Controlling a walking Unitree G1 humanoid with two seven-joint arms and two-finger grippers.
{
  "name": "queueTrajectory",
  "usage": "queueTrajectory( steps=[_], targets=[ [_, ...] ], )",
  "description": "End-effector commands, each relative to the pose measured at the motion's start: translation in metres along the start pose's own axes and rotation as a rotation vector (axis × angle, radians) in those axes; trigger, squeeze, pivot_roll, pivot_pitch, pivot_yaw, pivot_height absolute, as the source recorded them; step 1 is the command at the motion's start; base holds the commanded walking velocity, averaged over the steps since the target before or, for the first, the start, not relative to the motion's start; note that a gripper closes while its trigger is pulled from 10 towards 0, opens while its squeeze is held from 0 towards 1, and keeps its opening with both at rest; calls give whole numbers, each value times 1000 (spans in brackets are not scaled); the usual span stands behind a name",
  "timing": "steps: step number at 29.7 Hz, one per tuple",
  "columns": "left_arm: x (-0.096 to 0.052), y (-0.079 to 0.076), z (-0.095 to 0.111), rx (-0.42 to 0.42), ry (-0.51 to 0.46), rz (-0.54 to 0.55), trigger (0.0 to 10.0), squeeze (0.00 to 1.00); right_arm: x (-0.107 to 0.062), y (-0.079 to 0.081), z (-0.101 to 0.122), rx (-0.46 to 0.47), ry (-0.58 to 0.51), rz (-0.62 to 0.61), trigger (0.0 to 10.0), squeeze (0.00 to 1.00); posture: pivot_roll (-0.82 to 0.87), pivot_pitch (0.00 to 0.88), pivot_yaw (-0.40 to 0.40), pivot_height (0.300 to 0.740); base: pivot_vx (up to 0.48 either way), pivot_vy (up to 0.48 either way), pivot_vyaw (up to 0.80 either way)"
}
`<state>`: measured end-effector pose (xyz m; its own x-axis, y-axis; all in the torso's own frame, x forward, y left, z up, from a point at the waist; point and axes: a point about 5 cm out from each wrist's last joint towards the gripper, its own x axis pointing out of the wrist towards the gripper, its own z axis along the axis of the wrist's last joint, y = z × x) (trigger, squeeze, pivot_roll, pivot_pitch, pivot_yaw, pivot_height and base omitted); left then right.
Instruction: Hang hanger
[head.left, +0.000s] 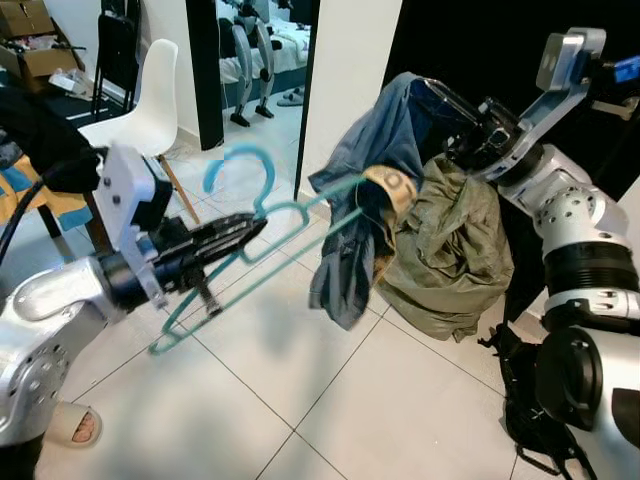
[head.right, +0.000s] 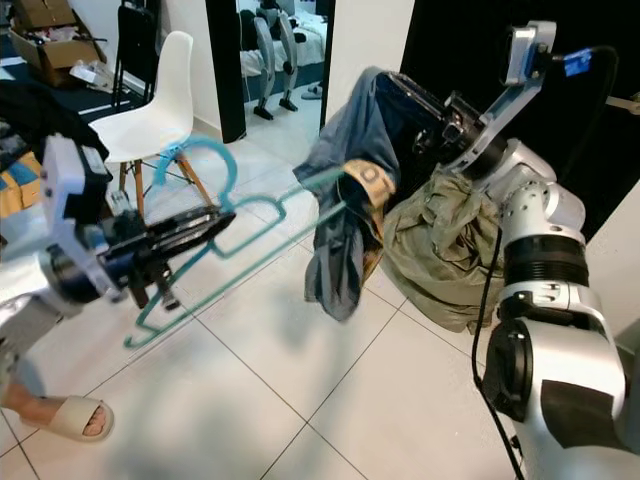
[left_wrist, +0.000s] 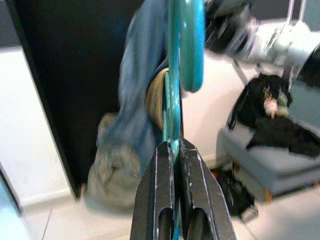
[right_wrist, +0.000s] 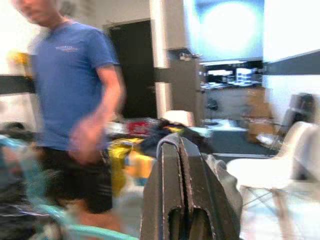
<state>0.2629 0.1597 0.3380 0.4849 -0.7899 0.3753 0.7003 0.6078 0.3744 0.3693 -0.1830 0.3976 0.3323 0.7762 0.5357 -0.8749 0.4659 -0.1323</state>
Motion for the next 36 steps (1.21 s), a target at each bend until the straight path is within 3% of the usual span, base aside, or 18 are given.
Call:
queueTrajectory(
  steps=[1,7,13,28,29,33,34,36],
  targets=[
    [5,-2,-1,7,-14,-12,10000,0,0,-5,-2,-31,18,-66,10000,0,13,162,-129,740,0,0,0],
    [16,-4,2,26,-48,-20,10000,0,2,-19,-11,-66,40,-302,10000,0,14,156,-133,740,0,0,0],
    [17,-4,6,40,-65,-20,10000,0,0,-25,-13,-99,62,-398,10000,0,17,144,-139,740,0,0,0],
    [23,0,14,75,-119,5,10000,0,-8,-22,-32,-187,185,-338,10000,16,12,132,-139,740,0,0,0],
    [24,0,16,86,-129,12,10000,0,-7,-21,-30,-179,172,-312,10000,1000,11,129,-139,740,0,0,0],
    [25,1,18,109,-143,20,10000,0,-2,-17,-19,-165,114,-248,10000,1000,10,128,-140,740,0,0,0],
    [26,0,19,115,-146,20,10000,0,-1,-17,-14,-163,85,-242,10000,353,7,129,-140,740,0,0,0],
    [26,0,19,115,-146,20,10000,0,-1,-17,-14,-163,85,-242,10000,353,7,129,-140,740,0,0,0]
  ],
)
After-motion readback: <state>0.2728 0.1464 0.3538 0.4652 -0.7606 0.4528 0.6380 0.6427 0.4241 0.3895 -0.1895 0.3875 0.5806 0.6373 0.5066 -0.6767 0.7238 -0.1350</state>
